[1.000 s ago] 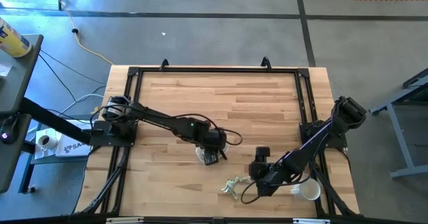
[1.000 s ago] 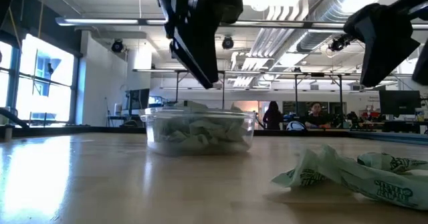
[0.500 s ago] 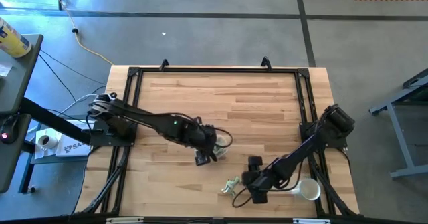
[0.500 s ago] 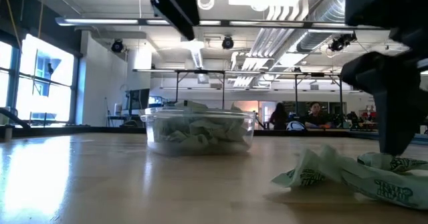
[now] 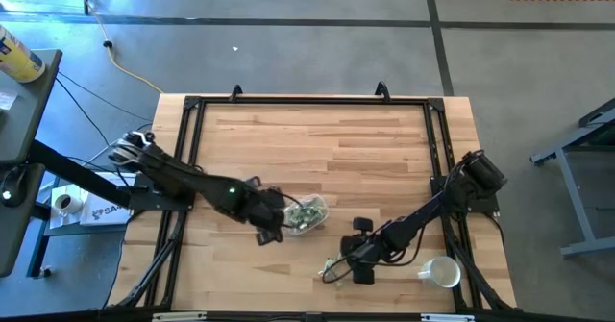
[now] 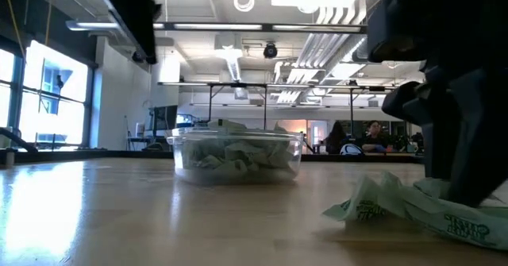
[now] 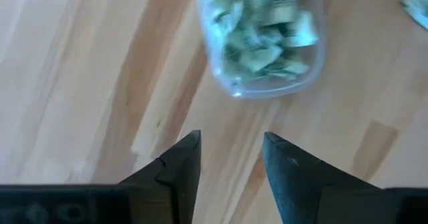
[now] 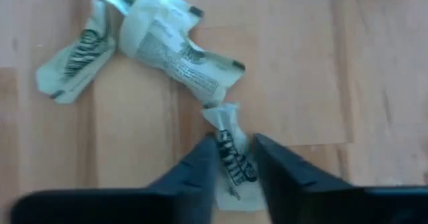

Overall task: Pick and place Stevia / Truvia into bins
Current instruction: Put the green stevia packet into the transparent bin

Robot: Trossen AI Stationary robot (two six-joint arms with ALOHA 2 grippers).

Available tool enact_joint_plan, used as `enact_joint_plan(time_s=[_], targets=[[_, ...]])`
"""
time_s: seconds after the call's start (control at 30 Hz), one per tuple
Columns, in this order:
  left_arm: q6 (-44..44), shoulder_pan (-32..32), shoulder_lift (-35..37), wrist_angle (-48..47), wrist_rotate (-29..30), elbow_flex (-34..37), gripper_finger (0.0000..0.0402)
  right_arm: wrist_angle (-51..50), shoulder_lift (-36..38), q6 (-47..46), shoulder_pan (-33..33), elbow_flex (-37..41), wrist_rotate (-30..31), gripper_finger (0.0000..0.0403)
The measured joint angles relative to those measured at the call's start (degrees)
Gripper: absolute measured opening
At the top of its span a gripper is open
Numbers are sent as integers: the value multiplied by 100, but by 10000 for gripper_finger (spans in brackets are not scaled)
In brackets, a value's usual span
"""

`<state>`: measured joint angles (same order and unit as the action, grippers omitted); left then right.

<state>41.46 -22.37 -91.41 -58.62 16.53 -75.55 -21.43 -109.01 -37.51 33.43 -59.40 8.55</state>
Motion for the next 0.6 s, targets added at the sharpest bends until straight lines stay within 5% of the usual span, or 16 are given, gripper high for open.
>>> enact_joint_plan(time_s=[0.13, 0.33, 0.6], targets=[[900, -128, 780, 302, 127, 1000, 194, -254, 231, 34, -153, 8, -132, 12], [1767, -393, 1752, 1152, 74, 2505, 195, -757, 954, 24, -642, -255, -14, 8], [1973, -865, 2131, 4234, -44, 3869, 195, -264, 964, 1326, -1882, -1198, -365, 40]])
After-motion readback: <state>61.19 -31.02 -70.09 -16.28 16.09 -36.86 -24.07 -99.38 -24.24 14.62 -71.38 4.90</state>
